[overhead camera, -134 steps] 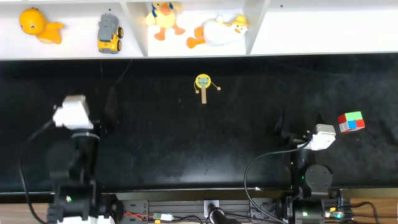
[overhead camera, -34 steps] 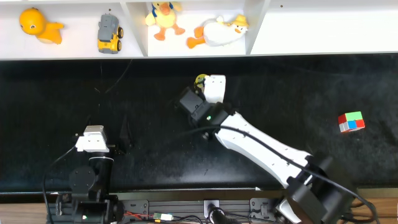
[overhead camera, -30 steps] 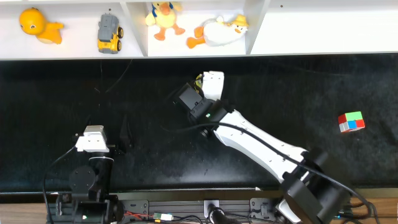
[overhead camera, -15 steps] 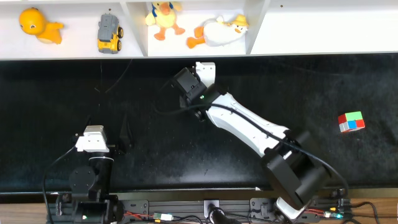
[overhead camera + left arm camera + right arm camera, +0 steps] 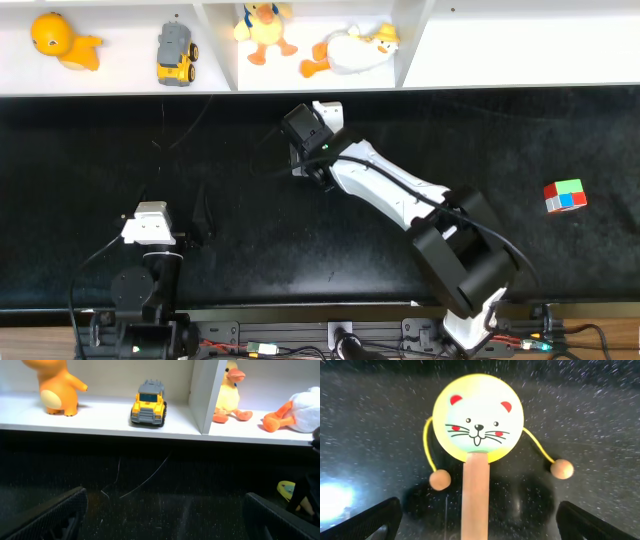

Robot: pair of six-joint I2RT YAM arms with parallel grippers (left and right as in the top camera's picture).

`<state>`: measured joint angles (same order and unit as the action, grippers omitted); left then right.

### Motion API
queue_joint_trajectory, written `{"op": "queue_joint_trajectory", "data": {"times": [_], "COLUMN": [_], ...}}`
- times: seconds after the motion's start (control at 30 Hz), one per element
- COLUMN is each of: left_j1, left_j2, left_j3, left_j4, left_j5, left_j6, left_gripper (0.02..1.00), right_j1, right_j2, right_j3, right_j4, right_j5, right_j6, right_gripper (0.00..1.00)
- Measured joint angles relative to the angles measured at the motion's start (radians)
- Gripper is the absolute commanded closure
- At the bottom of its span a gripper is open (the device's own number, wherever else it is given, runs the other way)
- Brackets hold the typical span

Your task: Store Toys

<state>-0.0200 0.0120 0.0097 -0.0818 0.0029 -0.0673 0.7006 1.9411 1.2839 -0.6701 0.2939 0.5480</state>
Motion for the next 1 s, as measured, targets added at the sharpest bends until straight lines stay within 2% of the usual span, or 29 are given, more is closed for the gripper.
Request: {"op": "queue_joint_trajectory", "data": {"times": [0.17,0.33,0.43,0.57,0.63,0.7,1.0], "left_j1": [0.000,0.000,0.000,0.000,0.000,0.000,0.000], "left_j2": [0.000,0.000,0.000,0.000,0.000,0.000,0.000], "left_j3": [0.000,0.000,0.000,0.000,0.000,0.000,0.000], "left_j4": [0.000,0.000,0.000,0.000,0.000,0.000,0.000], "left_j5": [0.000,0.000,0.000,0.000,0.000,0.000,0.000], "left_j6": [0.000,0.000,0.000,0.000,0.000,0.000,0.000], "left_gripper": [0.020,0.020,0.020,0.020,0.020,0.020,0.020], "right_j1": [-0.005,-0.006,-0.007,-0.007,-0.007,-0.009,-0.042], "right_j2": [0.011,0.013,0.013,0.013,0.013,0.014,-0.002], "right_j3": [0.006,0.008,0.008,0.009,0.009,0.009,0.010], "right_j4": [0.005,0.006,0.004,0.005,0.005,0.005,-0.050], "right_j5": [-0.014,-0.024,-0.026,-0.027,-0.025,-0.024,-0.027], "right_j6": [-0.002,-0.001,-0.007,-0.007,-0.003,-0.007,-0.029], "right_gripper": [0.071,0.426,0.551,0.820,0.904,0.958,0.945]}}
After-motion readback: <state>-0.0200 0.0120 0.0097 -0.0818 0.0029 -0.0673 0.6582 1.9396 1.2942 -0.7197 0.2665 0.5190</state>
